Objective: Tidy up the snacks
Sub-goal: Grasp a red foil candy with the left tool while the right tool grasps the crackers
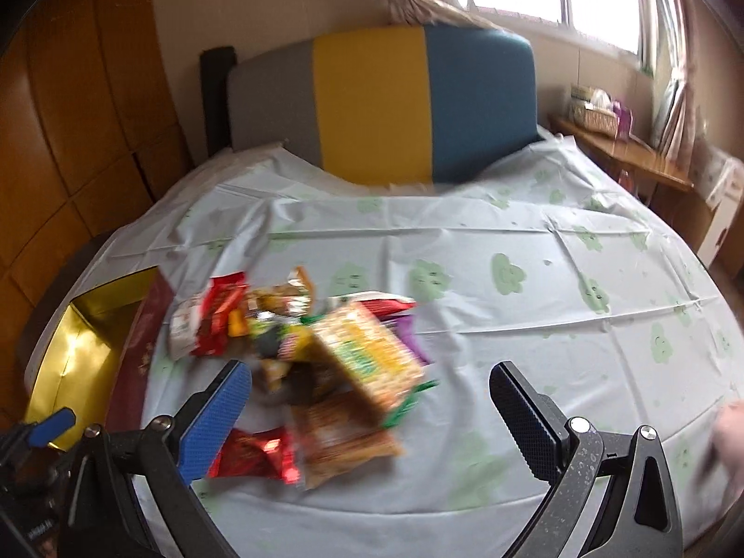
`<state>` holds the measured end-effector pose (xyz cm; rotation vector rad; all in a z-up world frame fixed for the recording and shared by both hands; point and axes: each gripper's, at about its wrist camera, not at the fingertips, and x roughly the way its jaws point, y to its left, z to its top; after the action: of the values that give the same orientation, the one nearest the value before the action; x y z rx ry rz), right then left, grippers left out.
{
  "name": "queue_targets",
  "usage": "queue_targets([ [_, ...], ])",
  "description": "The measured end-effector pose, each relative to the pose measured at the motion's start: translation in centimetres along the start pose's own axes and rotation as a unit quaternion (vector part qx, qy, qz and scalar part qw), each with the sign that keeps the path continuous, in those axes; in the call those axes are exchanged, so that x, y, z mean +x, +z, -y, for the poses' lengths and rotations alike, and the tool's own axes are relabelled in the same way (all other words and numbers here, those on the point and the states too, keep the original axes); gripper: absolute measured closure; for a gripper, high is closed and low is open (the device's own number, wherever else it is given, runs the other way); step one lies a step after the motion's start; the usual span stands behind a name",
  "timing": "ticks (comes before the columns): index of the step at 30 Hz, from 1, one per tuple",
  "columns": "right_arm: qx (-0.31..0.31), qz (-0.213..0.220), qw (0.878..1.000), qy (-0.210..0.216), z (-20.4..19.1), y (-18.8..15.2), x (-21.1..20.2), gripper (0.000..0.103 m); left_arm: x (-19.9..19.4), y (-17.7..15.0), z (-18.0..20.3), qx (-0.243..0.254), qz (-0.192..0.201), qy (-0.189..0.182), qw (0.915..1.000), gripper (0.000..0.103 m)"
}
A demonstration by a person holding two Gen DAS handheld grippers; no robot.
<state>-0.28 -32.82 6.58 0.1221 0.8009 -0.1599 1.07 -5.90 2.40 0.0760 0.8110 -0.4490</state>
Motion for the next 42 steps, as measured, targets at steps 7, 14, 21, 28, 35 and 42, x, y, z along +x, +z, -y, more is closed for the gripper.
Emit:
queue_targets([
  [7,0.016,-0.038,0.999,-0.003,4.8,0.3,3.4,0.0,4.1,0.7,5.5,0.151,-0.056,-0.064,0.9848,0.041],
  [14,0.058,-0.067,0.996,0.02,6.1,0.6,4.4,0.0,8.4,1.1,8.6,0.248,-0.103,-0.07,0.9607,0.041],
  [21,0.054,-0.07,0.995,0.045,5.4,0.7,4.4,0.0,12.4,1.0,10.2,0.293,-0.128,-0.08,0.944,0.049],
  [28,-0.028,-0.078,0.995,0.056,2.3,0.0,4.8,0.017,10.6,0.0,8.0,0.216,-0.101,-0.099,0.9662,0.06],
  [35,-0.117,-0.103,0.986,0.058,-1.1,-0.1,7.1,0.018,6.7,-1.8,4.9,0.151,-0.083,-0.104,0.9796,0.062],
  [42,-0.163,-0.122,0.978,0.043,-2.7,0.7,10.9,0.018,2.6,0.0,0.9,0.077,-0.044,-0.117,0.9892,0.062],
])
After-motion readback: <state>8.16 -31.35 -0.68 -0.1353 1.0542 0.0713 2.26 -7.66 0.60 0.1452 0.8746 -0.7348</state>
